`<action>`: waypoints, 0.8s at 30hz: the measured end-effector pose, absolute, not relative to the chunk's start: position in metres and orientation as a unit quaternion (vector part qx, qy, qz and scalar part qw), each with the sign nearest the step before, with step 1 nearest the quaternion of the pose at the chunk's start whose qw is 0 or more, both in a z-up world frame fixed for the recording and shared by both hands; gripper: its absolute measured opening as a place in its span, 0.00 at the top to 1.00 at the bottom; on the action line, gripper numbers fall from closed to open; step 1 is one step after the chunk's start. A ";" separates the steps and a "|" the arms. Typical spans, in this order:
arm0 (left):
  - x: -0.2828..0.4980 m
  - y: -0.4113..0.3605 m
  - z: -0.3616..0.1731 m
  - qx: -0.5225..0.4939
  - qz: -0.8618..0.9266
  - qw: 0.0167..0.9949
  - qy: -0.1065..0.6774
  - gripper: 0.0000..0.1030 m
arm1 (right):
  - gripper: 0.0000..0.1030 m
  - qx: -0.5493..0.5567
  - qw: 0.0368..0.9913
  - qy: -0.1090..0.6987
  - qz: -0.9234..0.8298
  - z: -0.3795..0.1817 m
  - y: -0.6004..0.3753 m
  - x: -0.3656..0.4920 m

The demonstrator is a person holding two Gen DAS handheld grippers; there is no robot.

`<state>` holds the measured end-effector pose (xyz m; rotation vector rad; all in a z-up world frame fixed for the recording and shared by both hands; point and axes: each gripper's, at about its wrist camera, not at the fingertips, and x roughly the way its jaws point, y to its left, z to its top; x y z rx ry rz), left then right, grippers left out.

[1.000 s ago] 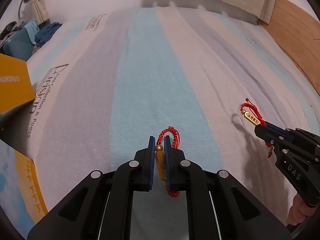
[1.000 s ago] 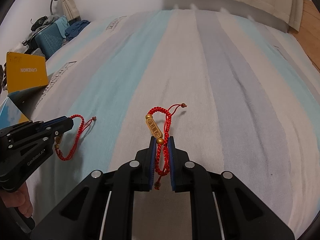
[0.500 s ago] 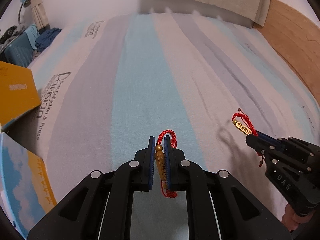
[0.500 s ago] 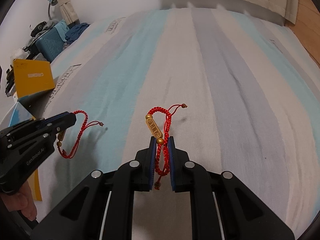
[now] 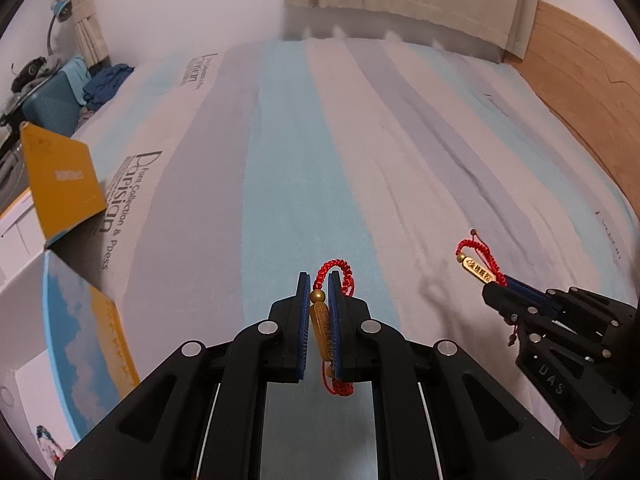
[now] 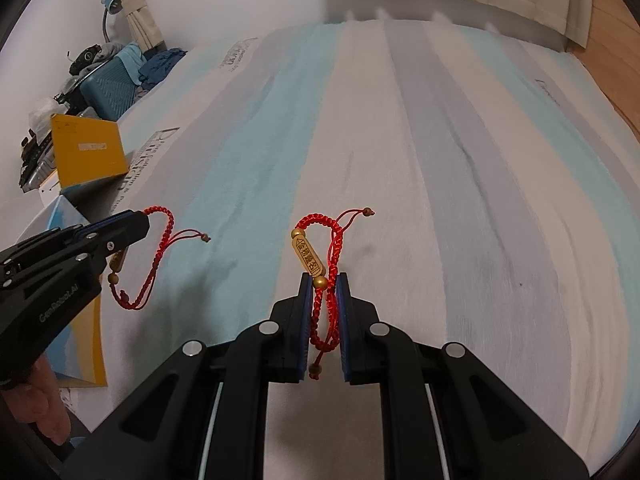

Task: Organize jewelry
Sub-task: 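Carry both red string bracelets with both tools over the white box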

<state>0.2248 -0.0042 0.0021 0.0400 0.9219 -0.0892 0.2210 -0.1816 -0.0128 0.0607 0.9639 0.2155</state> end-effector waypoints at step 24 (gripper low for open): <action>0.164 0.053 0.057 0.018 -0.017 0.910 0.414 0.92 | 0.89 0.010 0.890 0.439 0.120 0.041 -0.124 0.176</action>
